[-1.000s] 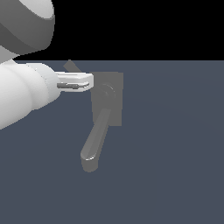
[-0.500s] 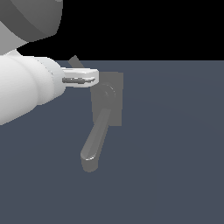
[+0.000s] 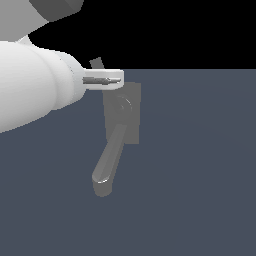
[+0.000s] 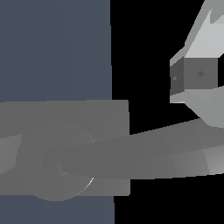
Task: Turn on the faucet by rotating a designated handle.
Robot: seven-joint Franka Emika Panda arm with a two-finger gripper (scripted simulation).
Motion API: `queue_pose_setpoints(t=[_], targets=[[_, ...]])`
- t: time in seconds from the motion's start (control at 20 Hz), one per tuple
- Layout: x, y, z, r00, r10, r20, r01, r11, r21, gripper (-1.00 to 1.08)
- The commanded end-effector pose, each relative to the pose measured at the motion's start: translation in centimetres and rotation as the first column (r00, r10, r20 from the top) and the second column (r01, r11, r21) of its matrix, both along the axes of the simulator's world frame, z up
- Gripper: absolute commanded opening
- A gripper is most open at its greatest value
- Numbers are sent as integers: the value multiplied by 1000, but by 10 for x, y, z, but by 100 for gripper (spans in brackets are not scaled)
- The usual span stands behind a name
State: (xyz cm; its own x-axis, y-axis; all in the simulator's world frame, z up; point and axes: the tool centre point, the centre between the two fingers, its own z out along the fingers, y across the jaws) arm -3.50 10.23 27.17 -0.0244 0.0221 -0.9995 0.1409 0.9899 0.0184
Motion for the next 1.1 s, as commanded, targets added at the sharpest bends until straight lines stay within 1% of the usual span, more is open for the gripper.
queue_pose_setpoints(t=[0.0, 0.1, 0.15, 1.05], targets=[[5, -7, 17, 1000, -2, 26, 2, 1000, 2, -100], [5, -10, 19, 1000, -2, 27, 2, 1000, 2, -100], [0, -7, 5, 1000, -2, 1, 2, 1000, 0, -100], [-4, -68, 29, 1000, -1, 23, 1, 1000, 2, -100]])
